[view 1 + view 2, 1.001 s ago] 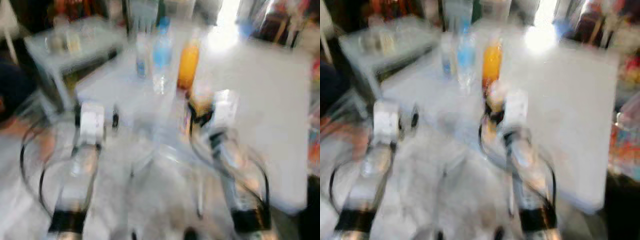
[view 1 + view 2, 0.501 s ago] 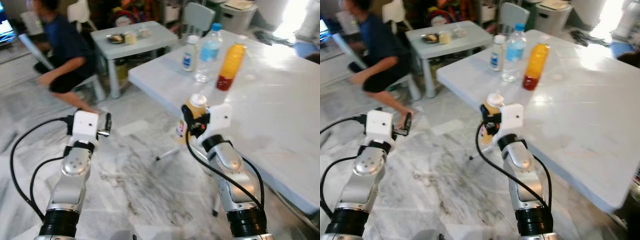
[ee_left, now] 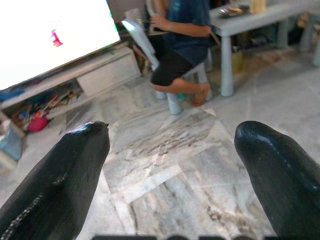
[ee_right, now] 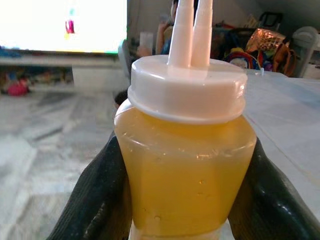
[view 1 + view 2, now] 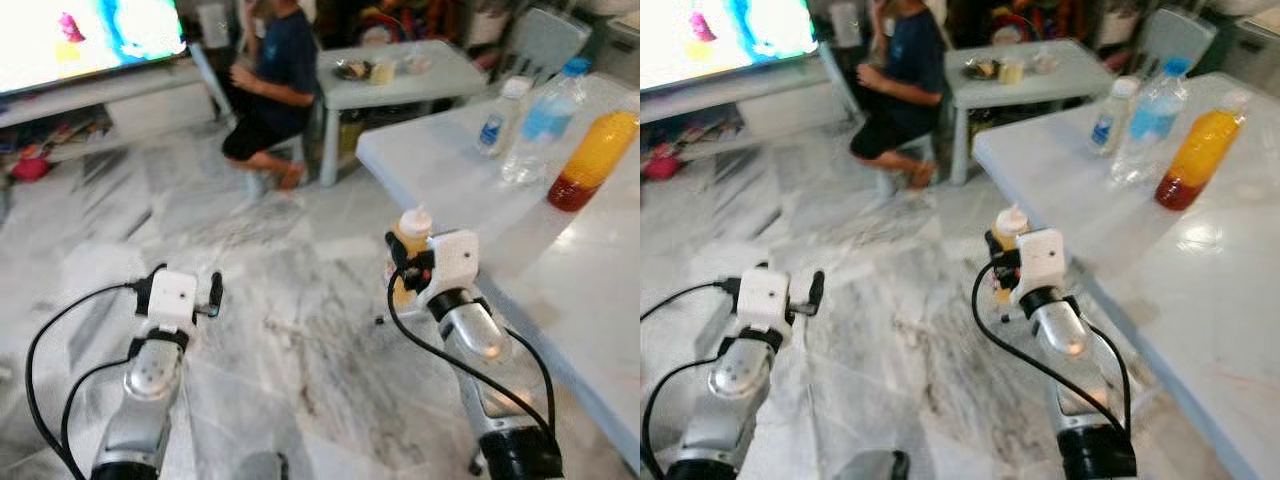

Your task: Restocking fridge

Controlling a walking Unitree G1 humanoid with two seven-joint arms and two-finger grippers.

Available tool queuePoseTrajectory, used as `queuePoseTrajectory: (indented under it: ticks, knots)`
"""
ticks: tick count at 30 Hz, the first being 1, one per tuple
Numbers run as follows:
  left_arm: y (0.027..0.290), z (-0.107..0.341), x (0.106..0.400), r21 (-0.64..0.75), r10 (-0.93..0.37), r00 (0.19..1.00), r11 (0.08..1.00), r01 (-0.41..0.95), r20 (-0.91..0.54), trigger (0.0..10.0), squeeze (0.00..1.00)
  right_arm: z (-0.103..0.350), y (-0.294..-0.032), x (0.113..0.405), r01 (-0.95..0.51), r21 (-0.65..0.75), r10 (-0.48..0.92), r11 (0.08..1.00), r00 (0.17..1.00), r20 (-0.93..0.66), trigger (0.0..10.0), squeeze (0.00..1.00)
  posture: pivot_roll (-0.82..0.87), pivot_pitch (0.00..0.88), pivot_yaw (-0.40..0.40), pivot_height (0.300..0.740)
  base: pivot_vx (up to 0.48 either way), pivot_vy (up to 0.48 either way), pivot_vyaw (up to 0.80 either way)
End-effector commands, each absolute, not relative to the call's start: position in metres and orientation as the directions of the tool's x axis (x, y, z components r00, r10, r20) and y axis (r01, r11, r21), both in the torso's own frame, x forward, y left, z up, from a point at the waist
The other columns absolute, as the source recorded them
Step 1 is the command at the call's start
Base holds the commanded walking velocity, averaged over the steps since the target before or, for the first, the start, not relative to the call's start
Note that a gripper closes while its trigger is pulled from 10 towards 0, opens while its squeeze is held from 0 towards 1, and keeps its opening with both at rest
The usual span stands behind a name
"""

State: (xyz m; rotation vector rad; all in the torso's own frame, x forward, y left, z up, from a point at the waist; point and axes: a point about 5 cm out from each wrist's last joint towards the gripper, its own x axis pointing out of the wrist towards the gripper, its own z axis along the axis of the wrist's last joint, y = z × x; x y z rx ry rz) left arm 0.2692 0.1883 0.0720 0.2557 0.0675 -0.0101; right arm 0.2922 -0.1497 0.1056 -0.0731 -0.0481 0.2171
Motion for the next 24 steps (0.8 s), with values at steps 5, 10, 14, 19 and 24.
queuePoseTrajectory:
  ticks: [5, 10, 14, 19, 24]
  knots:
    - [0.185, 0.058, 0.268, 0.236, -0.024, 0.994, 0.971, 0.048, -0.105, 10.0, 0.00, 0.093, -0.151, 0.289, -0.170, -0.091, 0.174, 0.981, 0.984, 0.036, 10.0, 0.00, 0.04, 0.000, -0.042, 0.740, 0.000, 0.000, 0.76]
    - [0.189, 0.064, 0.272, 0.238, -0.004, 0.998, 0.971, 0.021, -0.070, 10.0, 0.00, 0.110, -0.153, 0.298, -0.128, -0.142, 0.146, 0.982, 0.982, 0.123, 10.0, 0.00, 0.01, 0.000, -0.012, 0.740, 0.000, 0.000, 0.75]
    - [0.190, 0.068, 0.273, 0.250, -0.008, 0.999, 0.968, 0.018, -0.041, 10.0, 0.00, 0.116, -0.164, 0.300, -0.095, -0.157, 0.119, 0.983, 0.982, 0.148, 10.0, 0.00, 0.01, 0.000, -0.014, 0.740, 0.000, 0.000, 0.75]
    - [0.193, 0.068, 0.273, 0.234, 0.000, 0.999, 0.972, 0.008, -0.038, 10.0, 0.00, 0.109, -0.169, 0.297, -0.092, -0.166, 0.114, 0.982, 0.985, 0.129, 10.0, 0.00, 0.01, 0.000, -0.016, 0.740, 0.000, 0.000, 0.75]
    - [0.192, 0.068, 0.273, 0.218, -0.010, 0.999, 0.976, 0.016, -0.032, 10.0, 0.00, 0.108, -0.155, 0.296, -0.160, -0.170, 0.183, 0.972, 0.974, 0.131, 10.0, 0.00, 0.01, 0.000, -0.021, 0.740, 0.119, 0.000, 0.75]
